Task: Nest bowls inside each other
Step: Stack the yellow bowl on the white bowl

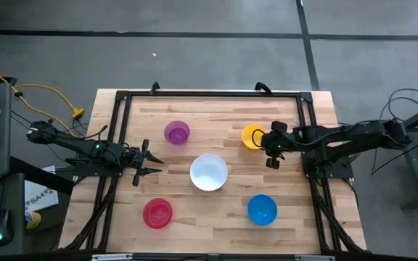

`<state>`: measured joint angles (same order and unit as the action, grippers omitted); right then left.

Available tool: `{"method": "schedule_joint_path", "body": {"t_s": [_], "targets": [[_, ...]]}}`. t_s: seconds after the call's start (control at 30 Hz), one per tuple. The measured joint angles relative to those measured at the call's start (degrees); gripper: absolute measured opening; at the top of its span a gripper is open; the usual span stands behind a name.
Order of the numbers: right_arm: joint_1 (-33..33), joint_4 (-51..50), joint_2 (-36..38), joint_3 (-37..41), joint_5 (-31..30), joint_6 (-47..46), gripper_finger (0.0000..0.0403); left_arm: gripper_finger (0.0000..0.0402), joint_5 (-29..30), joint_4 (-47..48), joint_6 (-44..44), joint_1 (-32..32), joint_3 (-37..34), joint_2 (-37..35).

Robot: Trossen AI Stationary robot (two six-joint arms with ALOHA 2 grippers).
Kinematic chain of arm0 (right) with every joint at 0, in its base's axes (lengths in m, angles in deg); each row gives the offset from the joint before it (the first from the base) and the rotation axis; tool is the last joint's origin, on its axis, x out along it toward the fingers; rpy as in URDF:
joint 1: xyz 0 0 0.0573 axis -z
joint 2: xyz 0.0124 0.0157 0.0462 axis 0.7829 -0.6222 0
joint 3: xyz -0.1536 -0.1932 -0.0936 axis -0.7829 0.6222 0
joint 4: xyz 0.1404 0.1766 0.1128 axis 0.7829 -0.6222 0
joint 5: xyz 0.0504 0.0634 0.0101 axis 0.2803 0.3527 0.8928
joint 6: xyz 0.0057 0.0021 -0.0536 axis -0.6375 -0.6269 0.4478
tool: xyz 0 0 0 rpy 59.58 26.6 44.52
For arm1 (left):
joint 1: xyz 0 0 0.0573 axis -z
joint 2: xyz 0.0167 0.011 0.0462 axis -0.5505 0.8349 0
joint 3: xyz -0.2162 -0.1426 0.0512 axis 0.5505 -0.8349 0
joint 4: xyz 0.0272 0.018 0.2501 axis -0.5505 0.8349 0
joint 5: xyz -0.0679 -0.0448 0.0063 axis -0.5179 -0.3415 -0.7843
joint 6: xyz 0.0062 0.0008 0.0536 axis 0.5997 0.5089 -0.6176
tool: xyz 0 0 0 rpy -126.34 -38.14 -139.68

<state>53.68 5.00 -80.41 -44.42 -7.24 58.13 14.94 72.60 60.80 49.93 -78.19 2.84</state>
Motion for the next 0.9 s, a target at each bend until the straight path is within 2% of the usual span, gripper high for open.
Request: {"method": "schedule_joint_path", "body": {"t_s": [0.33,0.57,0.9], "targets": [[0.11,-5.79,-5.14,-4.14,1.93,-2.58,0.0097,0.0145,0.0,0.0,0.0,0.0,0.0,0.0],[0.09,-6.12,-10.21,-6.98,3.93,2.55,0.0097,0.0145,0.0,0.0,-0.02,0.0,0.0,-0.02],[0.15,-5.5,-13.35,-7.1,1.37,10.6,0.0097,0.0145,0.0,0.0,-0.01,0.0,0.0,-0.01]]}}
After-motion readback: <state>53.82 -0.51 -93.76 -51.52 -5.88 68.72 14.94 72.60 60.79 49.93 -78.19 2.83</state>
